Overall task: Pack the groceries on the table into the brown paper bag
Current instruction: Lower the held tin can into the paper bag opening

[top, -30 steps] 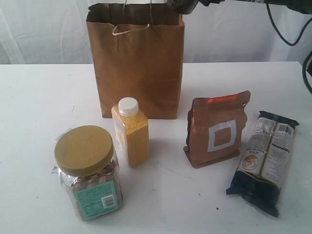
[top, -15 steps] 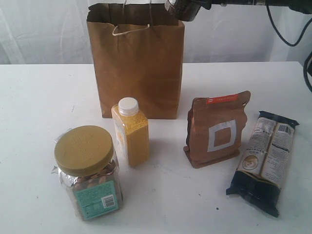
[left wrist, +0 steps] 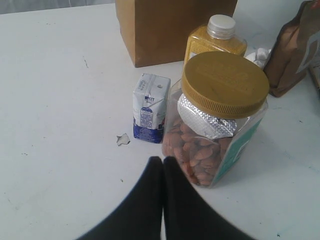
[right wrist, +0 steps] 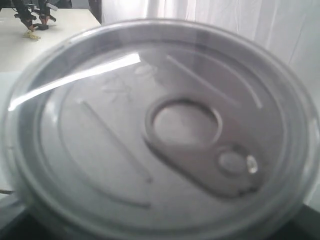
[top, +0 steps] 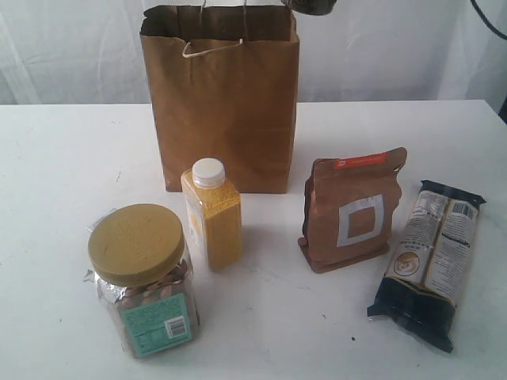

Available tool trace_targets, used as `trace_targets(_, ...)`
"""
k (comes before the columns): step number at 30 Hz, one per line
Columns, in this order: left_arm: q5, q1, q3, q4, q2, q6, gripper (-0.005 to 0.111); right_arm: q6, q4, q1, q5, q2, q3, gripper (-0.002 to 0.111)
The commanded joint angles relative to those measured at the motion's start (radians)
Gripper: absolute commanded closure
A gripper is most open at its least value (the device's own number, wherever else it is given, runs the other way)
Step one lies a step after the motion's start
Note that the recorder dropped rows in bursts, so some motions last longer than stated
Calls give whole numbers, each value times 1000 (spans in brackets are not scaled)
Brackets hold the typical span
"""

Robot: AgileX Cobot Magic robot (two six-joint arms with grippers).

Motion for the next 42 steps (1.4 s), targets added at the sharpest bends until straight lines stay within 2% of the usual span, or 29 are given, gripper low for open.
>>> trace_targets(1,1,5,5,-17,0,-3,107,-1,39,-14,2,-15,1,108)
trace_targets(9,1,5,5,-17,0,-3,107,62,39,-61,2,-17,1,108)
trace_targets(31,1,5,5,-17,0,-3,107,301,39,-90,2,-61,5,108)
trace_targets(42,1,5,5,-17,0,-3,107,242,39,-90,2,-263,278,108)
